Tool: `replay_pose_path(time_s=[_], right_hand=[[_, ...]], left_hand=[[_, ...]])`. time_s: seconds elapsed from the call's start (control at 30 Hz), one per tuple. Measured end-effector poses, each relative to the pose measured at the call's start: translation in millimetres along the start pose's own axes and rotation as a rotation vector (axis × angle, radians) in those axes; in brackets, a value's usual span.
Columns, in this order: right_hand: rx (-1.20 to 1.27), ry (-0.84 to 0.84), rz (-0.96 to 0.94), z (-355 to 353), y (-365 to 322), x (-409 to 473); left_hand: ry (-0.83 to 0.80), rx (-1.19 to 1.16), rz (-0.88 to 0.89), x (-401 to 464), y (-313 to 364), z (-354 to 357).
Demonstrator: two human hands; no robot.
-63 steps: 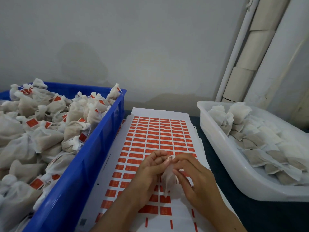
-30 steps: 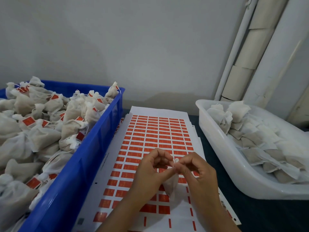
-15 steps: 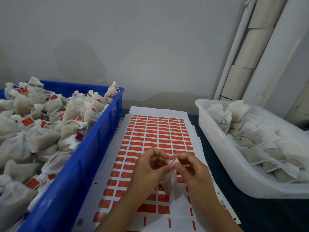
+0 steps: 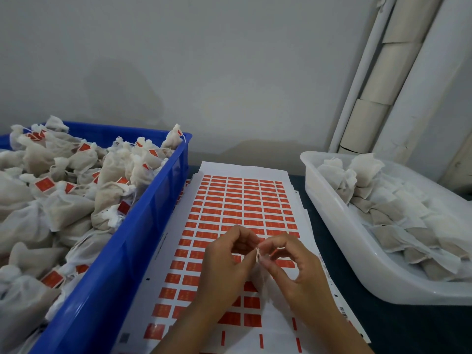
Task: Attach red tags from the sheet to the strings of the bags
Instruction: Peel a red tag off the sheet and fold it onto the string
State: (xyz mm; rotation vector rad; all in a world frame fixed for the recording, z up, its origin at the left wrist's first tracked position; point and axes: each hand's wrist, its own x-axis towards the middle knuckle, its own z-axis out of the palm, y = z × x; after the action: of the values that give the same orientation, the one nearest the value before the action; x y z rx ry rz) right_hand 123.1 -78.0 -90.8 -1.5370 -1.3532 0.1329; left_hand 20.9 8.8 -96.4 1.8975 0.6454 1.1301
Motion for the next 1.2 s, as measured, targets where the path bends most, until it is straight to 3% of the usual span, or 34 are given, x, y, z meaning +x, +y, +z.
replay_pose_path(time_s=[0.1, 0.37, 0.6, 0.8, 0.93, 1.2], right_hand=[[0.147, 0.027, 0.043, -1.9, -2.5, 1.3], [0.224, 0.029, 0.198, -3.7, 3.8, 3.2], [0.179, 0.016, 0.117, -7.3, 6.5, 2.5], [-0.006, 0.083, 0.029, -4.4, 8.1, 0.3], [0.021, 0.072, 0.127, -1.7, 10.1, 0.6], [0.324, 0.092, 0.324, -0.1, 14.7, 3.2]], left_hand=[[-0.016, -0.016, 0.040, 0.8, 1.5, -0.1], [-0.042, -0.077, -0.013, 2.0, -0.5, -1.2], [-0.031, -0.116, -0.073, 3.5, -3.4, -2.8], [-0.044, -0.095, -0.069, 2.8, -4.7, -1.6], [-0.059, -0.108, -0.053, 2.5, -6.1, -0.1], [-0.184, -0.148, -0.083, 2.9, -13.2, 4.1]])
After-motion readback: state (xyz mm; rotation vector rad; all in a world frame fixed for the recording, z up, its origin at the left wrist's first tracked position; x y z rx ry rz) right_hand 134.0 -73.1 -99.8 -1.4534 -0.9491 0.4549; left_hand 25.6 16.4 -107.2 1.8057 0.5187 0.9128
